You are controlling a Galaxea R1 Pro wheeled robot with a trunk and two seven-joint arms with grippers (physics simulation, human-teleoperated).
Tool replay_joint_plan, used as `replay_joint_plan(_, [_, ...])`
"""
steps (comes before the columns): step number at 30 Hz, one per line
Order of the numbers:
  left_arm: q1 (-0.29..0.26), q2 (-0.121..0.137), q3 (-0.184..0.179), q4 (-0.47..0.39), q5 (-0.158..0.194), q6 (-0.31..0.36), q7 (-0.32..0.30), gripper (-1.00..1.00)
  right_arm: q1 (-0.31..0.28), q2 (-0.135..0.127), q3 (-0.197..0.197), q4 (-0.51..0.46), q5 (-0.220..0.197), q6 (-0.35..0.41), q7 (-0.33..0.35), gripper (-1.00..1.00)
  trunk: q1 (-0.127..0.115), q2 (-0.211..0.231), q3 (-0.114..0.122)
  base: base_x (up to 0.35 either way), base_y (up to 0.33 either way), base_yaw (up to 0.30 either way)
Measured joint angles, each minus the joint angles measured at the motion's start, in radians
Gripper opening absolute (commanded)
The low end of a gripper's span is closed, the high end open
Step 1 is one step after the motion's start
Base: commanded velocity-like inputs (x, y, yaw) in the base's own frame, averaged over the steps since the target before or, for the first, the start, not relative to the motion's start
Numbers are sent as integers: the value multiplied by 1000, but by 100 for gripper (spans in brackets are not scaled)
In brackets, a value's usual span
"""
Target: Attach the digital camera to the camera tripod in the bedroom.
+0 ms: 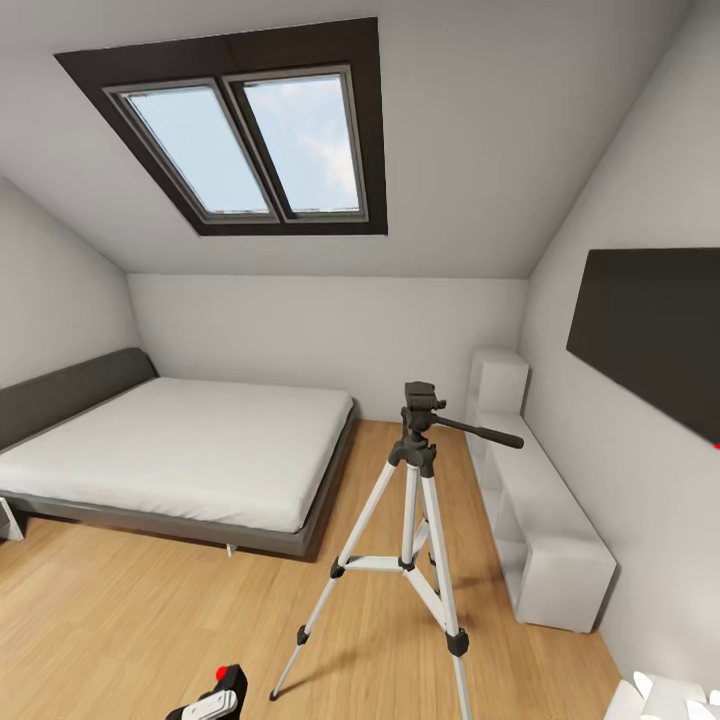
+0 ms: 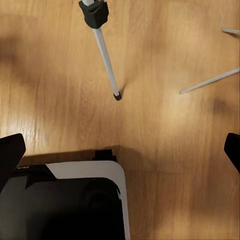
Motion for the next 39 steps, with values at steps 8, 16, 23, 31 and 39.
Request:
replay_joint_plan(8, [0, 3, -6, -10, -14, -2, 5, -100, 0, 0, -2, 0, -3, 17, 4, 100, 0, 0, -11, 0, 0, 0])
replay_joint_plan(16, [0, 5, -7, -11, -18, -53, 4, -100, 0, 2, 4, 0, 8, 41, 11, 100, 0, 0, -24, 0, 0, 0])
replay_joint_plan(23, [0, 4, -6, -4, -10, -86, 6, -100, 0, 1, 5, 0, 6, 43, 13, 100, 0, 0, -35, 0, 0, 0])
replay_joint_plan(31, [0, 3, -6, -1, 0, -91, 7, -100, 0, -1, 5, 0, -1, 42, 13, 100, 0, 0, -48, 0, 0, 0])
replay_joint_plan(39, [0, 3, -6, 0, 3, -91, 7, -100, 0, -1, 5, 1, 3, 42, 12, 100, 0, 0, -61, 0, 0, 0])
